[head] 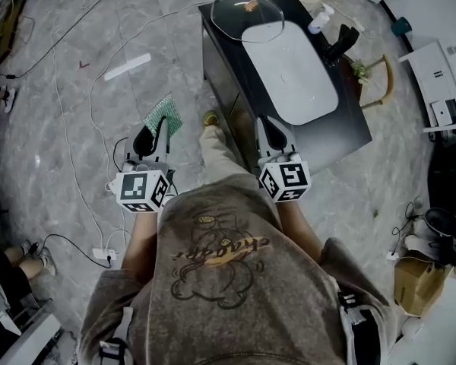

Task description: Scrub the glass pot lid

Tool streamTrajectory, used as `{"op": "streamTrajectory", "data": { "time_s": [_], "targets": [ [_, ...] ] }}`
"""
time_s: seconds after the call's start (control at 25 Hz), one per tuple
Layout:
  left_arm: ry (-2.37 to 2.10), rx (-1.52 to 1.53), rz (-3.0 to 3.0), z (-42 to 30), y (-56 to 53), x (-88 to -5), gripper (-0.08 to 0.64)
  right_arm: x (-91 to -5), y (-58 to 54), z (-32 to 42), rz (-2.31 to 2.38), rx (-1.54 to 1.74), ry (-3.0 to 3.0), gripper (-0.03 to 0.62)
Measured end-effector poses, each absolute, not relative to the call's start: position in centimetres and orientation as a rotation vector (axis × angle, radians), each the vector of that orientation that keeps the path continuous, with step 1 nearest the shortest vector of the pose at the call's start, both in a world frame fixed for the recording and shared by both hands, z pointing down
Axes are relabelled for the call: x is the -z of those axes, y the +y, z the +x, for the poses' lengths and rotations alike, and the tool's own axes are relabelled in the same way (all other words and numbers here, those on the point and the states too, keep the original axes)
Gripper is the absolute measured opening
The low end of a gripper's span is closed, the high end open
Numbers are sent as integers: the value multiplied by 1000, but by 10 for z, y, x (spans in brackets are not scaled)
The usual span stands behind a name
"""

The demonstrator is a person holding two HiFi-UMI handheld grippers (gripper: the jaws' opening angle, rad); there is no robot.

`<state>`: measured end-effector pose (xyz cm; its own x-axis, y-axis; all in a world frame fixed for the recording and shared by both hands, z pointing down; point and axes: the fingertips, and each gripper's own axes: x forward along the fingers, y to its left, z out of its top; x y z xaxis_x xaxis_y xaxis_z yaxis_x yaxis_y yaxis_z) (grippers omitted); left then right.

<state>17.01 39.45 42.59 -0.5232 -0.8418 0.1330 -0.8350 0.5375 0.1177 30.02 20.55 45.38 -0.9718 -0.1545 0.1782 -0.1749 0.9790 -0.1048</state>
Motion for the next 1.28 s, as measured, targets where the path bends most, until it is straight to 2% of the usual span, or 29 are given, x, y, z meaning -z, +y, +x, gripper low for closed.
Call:
{"op": "streamTrajectory", "data": {
  "time_s": [0.28,0.8,1.28],
  "targets": [
    [-2590,74,1444,92,365,-428,87,-454,174,228,271,-149,-2955,28],
    [-2480,49,1603,-46,226,-401,87,-453,58,110,413,-228,-2869,28],
    [-2386,-9,1676,-119,137,-406,87,-478,-7,53,498,-351,-2818,28]
  ]
}}
